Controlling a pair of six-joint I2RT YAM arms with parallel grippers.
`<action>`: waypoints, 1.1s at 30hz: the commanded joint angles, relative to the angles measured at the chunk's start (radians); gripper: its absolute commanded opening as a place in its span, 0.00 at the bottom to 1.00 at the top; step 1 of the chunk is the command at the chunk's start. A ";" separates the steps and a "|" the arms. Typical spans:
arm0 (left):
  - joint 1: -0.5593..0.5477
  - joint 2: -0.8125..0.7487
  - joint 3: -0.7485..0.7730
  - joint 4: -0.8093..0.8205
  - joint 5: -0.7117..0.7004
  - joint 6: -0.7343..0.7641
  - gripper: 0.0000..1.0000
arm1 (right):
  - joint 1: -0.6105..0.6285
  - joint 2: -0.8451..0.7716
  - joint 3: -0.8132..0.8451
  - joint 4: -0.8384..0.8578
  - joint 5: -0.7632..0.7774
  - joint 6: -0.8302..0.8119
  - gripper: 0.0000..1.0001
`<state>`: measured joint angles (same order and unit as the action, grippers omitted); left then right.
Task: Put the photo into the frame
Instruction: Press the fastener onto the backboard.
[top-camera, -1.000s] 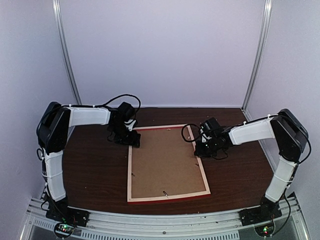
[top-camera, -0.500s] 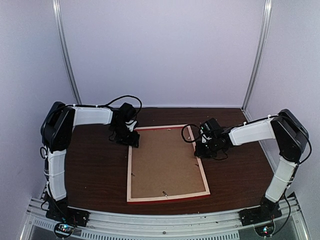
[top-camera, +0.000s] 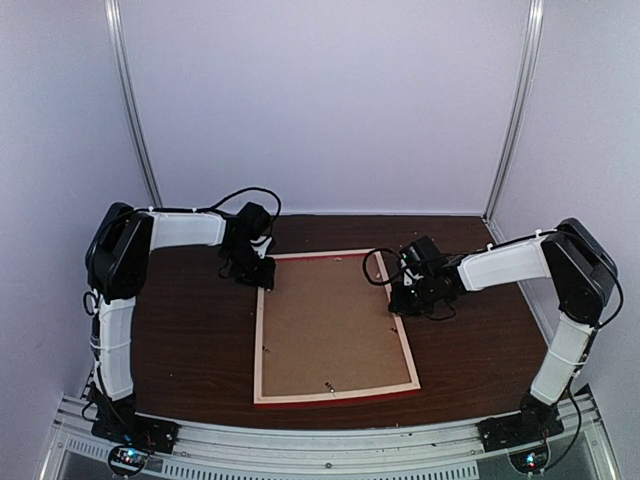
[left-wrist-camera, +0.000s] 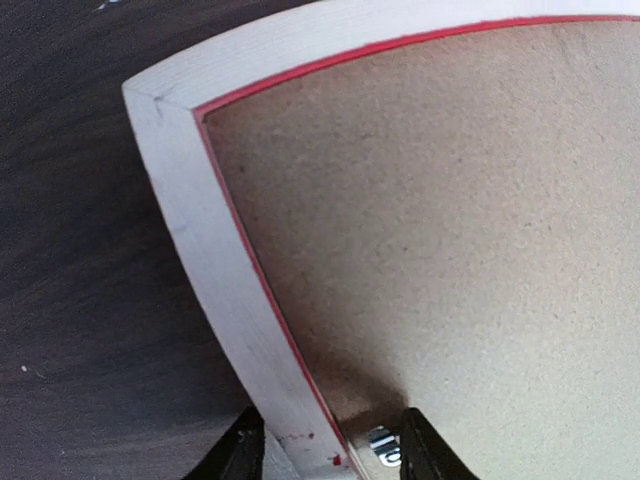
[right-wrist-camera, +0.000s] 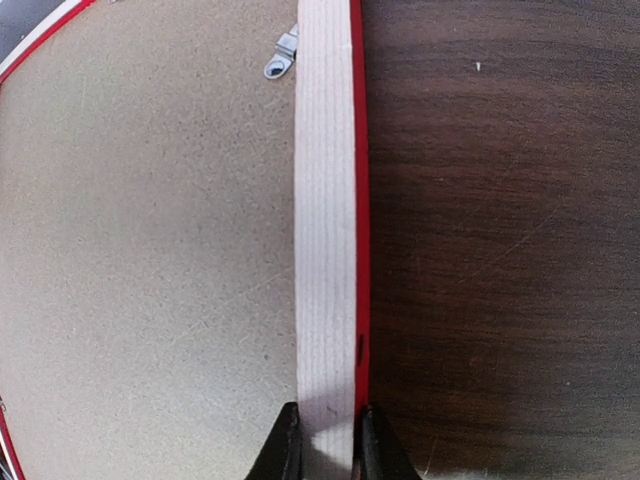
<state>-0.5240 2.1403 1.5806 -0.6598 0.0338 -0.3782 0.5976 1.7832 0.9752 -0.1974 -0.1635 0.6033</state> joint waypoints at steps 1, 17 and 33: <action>0.021 0.033 0.003 -0.014 -0.041 -0.015 0.44 | 0.010 0.024 0.002 -0.012 -0.044 0.035 0.00; 0.026 -0.015 -0.099 0.009 0.042 -0.070 0.26 | 0.009 0.012 -0.004 -0.001 -0.030 0.045 0.00; 0.027 -0.051 -0.113 0.061 0.099 -0.123 0.47 | 0.023 0.030 -0.010 0.024 -0.039 0.059 0.00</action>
<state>-0.4919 2.0964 1.4796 -0.5510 0.1158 -0.4927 0.6029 1.7844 0.9752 -0.1951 -0.1543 0.6102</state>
